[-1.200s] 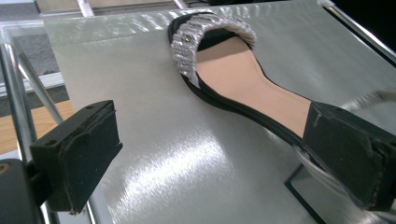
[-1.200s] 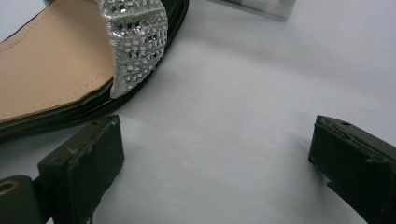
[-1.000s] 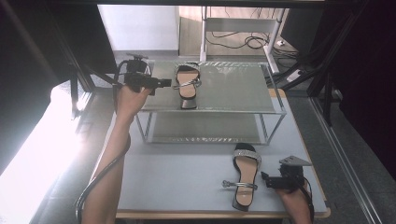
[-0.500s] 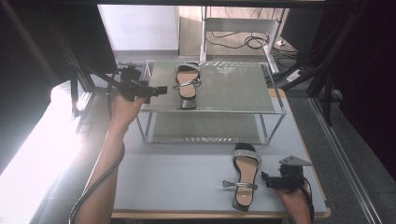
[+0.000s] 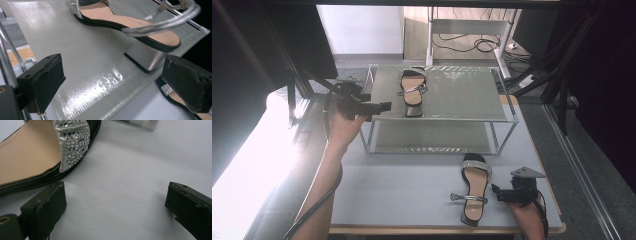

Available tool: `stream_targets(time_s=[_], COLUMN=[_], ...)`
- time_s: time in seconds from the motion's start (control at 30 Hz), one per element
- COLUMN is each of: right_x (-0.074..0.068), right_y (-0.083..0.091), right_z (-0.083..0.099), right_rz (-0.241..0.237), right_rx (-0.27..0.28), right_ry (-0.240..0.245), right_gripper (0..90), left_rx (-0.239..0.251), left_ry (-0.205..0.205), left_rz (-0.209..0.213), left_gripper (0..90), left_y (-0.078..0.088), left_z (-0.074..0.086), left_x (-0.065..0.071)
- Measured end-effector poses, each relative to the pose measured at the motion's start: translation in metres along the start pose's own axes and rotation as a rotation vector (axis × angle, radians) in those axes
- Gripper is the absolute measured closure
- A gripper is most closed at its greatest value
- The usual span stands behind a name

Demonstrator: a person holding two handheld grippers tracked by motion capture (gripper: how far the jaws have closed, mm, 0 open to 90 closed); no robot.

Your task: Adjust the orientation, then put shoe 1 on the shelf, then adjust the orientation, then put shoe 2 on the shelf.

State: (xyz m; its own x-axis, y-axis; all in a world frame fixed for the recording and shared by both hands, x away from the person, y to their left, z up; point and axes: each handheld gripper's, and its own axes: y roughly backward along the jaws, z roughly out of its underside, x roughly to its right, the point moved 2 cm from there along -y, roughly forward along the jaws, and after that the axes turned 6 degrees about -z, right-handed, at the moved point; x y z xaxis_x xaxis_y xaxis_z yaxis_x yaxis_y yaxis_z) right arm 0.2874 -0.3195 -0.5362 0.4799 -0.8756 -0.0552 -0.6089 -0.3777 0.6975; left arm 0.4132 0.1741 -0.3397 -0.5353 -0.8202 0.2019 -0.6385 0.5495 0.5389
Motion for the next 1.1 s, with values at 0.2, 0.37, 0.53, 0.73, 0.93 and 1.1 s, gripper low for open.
stream_targets(time_s=[0.2, 0.37, 0.53, 0.73, 0.93, 1.1], right_x=[0.0, 0.0, 0.0, 0.0, 0.0, 0.0], right_y=[0.0, 0.0, 0.0, 0.0, 0.0, 0.0], right_z=[0.0, 0.0, 0.0, 0.0, 0.0, 0.0], right_rz=[0.001, -0.001, 0.001, 0.0, -0.002, -0.001], right_rx=[0.0, 0.0, 0.0, 0.001, -0.001, 0.0], right_ry=[0.003, 0.0, 0.002, 0.002, 0.001, 0.0], right_gripper=[3.0, 3.1, 3.1, 3.1, 3.2, 3.2], left_rx=[0.0, 0.007, 0.008, 0.007, 0.004, 0.009], left_ry=[-0.036, -0.054, -0.071, -0.079, -0.089, -0.085], left_rz=[0.007, 0.005, 0.014, 0.019, 0.016, 0.01], left_gripper=[3.6, 3.6, 3.5, 3.5, 3.5, 3.3], left_y=[0.007, 0.012, 0.013, 0.013, 0.013, 0.012], left_z=[0.01, 0.022, 0.041, 0.057, 0.08, 0.093], left_x=[0.015, 0.024, 0.033, 0.039, 0.044, 0.044])
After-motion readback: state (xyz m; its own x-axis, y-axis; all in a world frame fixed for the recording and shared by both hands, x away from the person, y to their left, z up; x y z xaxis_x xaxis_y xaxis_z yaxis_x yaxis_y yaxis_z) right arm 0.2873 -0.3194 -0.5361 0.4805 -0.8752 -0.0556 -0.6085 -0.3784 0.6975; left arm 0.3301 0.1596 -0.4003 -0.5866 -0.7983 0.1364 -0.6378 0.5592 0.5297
